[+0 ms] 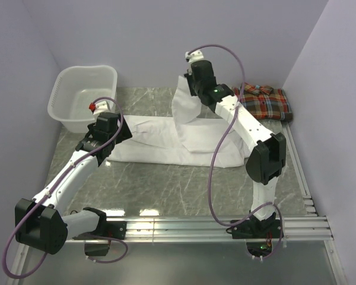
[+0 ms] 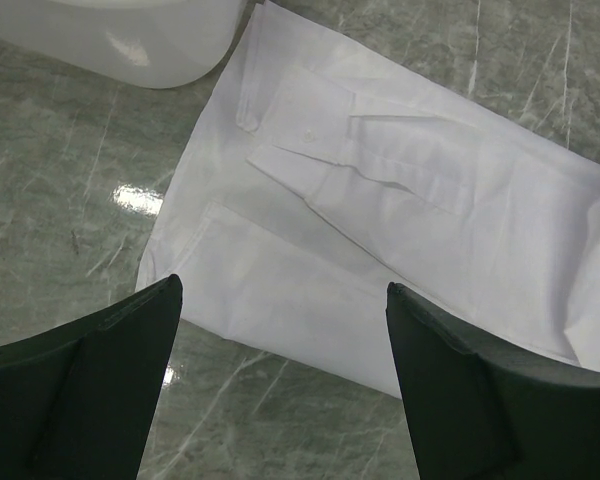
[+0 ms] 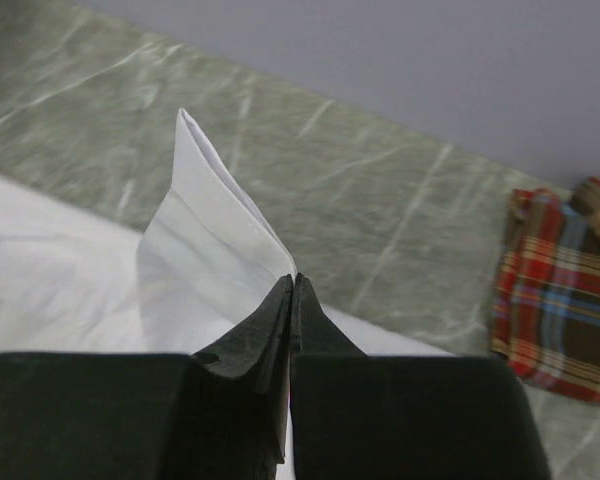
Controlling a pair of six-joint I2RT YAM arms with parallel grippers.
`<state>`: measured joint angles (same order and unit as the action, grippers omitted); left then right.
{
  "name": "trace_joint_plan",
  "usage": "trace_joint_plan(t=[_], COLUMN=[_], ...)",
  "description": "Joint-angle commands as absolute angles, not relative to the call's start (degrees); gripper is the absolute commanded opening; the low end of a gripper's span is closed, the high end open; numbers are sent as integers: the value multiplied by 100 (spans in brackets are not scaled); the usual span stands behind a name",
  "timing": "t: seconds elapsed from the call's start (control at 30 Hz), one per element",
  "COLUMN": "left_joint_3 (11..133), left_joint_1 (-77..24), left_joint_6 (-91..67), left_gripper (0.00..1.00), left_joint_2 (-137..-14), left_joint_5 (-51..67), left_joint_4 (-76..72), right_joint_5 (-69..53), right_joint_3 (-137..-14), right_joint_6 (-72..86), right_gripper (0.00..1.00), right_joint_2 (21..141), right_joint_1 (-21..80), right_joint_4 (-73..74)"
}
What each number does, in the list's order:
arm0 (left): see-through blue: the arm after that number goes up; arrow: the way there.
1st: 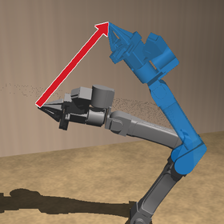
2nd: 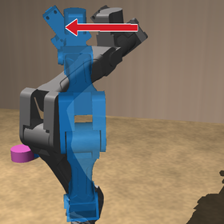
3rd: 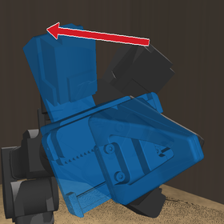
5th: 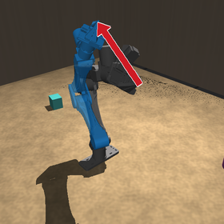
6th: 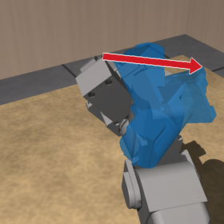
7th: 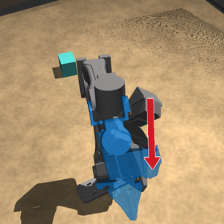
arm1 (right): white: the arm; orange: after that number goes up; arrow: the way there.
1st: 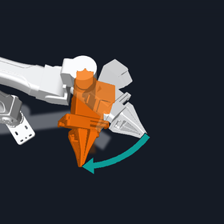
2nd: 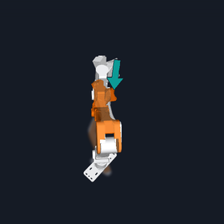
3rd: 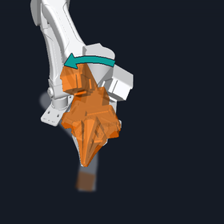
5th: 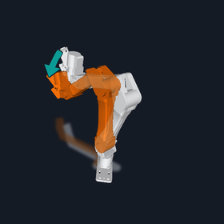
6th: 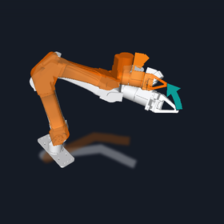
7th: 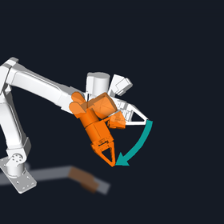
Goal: Fold and stack the long sleeve shirts
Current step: Fold the shirt
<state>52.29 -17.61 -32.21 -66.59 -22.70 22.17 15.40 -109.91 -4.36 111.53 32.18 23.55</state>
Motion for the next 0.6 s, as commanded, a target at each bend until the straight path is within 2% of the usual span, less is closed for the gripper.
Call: trace_joint_plan(t=[0.0,0.57], left_joint_3=[5282,5300], left_joint_1=[-1732,-1731], left_joint_6=[-3234,-3217], left_gripper=[89,89], left_joint_2=[-6671,-6768], left_joint_5=[-2189,-2145], left_joint_4=[2215,2232], right_joint_5=[1907,3102], right_joint_3=[-11355,-11830], right_joint_6=[-536,-1221], right_gripper=[0,0], right_joint_2=[10705,11065], right_joint_1=[3059,2910], right_joint_4=[1987,1142])
